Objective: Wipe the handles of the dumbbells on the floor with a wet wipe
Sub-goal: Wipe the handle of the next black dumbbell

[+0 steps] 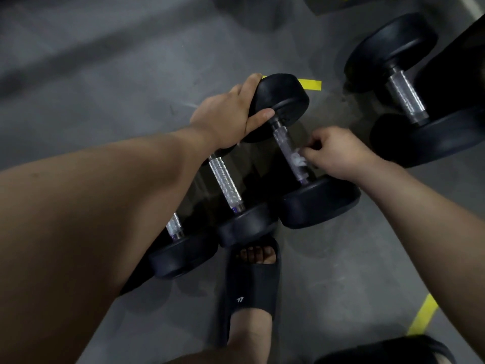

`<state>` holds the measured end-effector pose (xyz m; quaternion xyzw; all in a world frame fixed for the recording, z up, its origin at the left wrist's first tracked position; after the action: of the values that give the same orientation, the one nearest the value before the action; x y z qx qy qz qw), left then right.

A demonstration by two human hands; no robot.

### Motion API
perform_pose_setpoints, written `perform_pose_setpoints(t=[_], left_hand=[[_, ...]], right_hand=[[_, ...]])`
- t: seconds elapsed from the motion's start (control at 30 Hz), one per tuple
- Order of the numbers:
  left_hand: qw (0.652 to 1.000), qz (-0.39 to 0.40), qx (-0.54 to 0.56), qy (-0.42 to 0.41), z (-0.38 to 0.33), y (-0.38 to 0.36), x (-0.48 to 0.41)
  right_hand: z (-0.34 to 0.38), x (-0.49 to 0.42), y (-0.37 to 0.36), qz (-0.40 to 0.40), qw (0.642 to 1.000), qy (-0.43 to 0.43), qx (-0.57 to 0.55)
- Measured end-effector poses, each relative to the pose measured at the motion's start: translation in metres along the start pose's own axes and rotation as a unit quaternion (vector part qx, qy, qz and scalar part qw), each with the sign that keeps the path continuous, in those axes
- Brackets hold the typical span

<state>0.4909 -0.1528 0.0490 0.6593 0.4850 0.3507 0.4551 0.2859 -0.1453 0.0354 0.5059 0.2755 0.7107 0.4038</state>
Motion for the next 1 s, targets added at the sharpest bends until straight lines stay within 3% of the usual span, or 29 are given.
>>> perform_pose_setpoints(t=[0.2, 0.47, 0.67, 0.87, 1.0], left_hand=[[1.0, -0.005, 0.001, -0.001, -0.001, 0.0, -0.001], [1.0, -0.005, 0.001, -0.005, 0.001, -0.002, -0.002], [1.0, -0.002, -0.005, -0.003, 0.001, -0.003, -0.003], [1.0, 0.0, -0.012, -0.002, 0.001, -0.003, -0.003], [1.0, 0.002, -0.006, -0.01, -0.002, -0.003, -0.003]], right_hand=[[0.01, 0.01, -0.001, 0.061, 0.998, 0.008, -0.017], [0.006, -0.001, 0.002, 0.0, 1.0, -0.014, -0.024], [0.009, 0.005, 0.0, -0.002, 1.0, 0.003, -0.005], [0.022, -0.014, 0.002, -0.041, 0.996, -0.022, -0.079], [0.014, -0.019, 0.0, 0.021, 0.997, -0.039, -0.064]])
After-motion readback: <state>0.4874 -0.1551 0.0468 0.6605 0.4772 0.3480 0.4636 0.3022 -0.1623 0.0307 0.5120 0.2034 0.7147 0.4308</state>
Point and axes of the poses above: each hand's wrist, its own x-axis away from the middle knuckle, its own y-axis out of the back of the hand, z = x × y, the point moved 10 cm from there along -x, towards the middle knuckle, and after that the axes turned 10 degrees about -y, right-handed, at the moved point
